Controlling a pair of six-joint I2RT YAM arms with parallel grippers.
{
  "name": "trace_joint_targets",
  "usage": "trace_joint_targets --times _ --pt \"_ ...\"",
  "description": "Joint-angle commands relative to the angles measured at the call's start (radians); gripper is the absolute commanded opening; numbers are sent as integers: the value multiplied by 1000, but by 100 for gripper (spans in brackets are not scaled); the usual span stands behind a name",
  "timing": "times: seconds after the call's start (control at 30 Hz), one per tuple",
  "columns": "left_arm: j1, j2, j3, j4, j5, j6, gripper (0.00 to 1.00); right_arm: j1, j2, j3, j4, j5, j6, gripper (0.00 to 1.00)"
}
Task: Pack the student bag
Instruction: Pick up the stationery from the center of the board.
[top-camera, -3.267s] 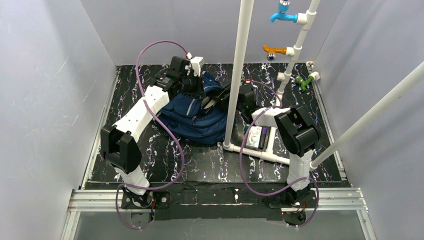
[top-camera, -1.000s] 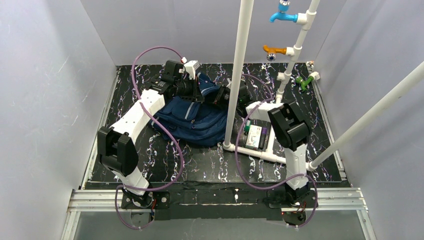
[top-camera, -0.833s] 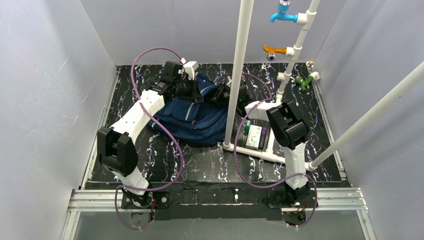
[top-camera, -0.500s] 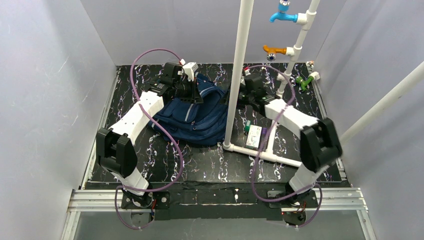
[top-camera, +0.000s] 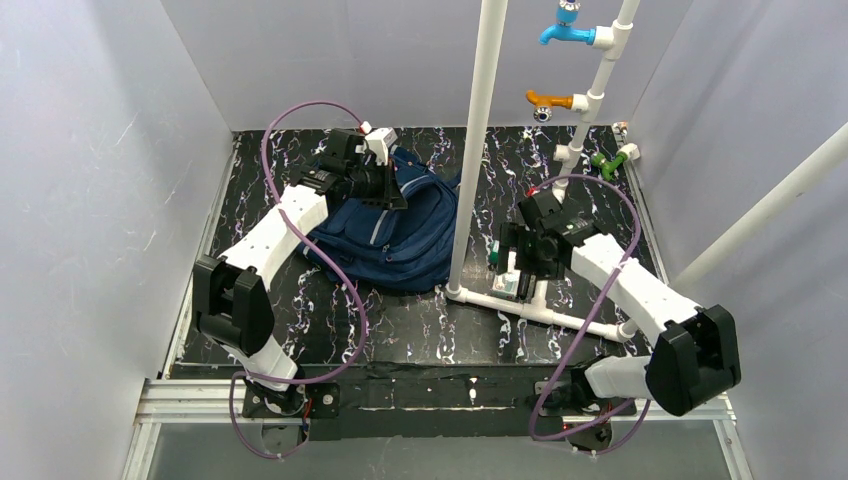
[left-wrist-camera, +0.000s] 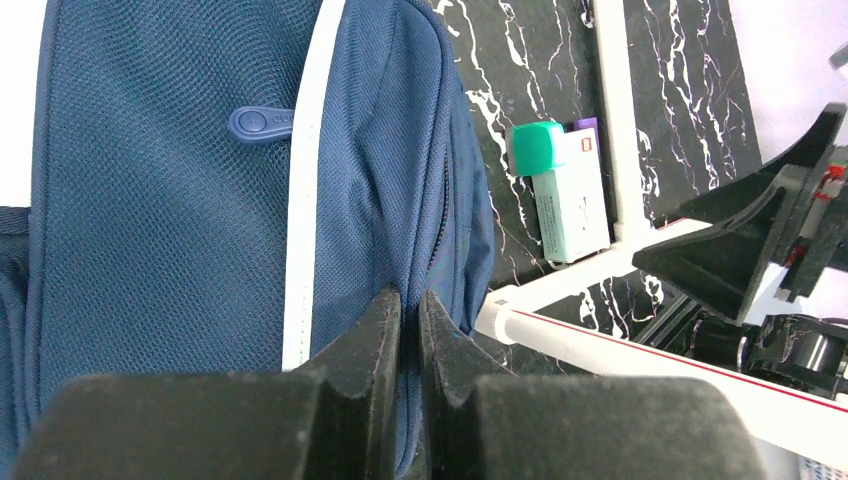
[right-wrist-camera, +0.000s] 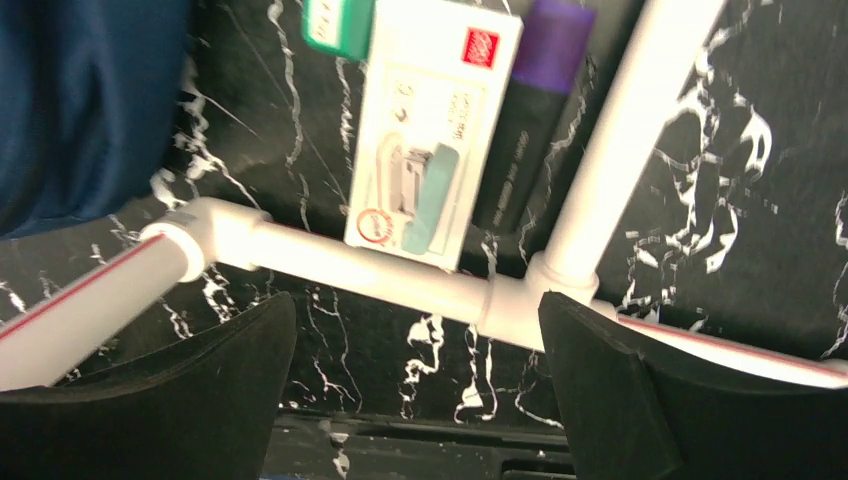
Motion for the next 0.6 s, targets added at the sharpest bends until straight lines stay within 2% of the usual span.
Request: trace_joint_targets --times 0.0,0.47,0.57 --pt "-8 -72 -8 49 114 -37 0 21 -24 -75 -9 70 86 98" --pt "-8 -103 -31 49 111 -47 0 124 51 -163 221 232 163 96" --pt "-7 -104 -29 49 111 -50 0 136 90 -161 253 250 172 89"
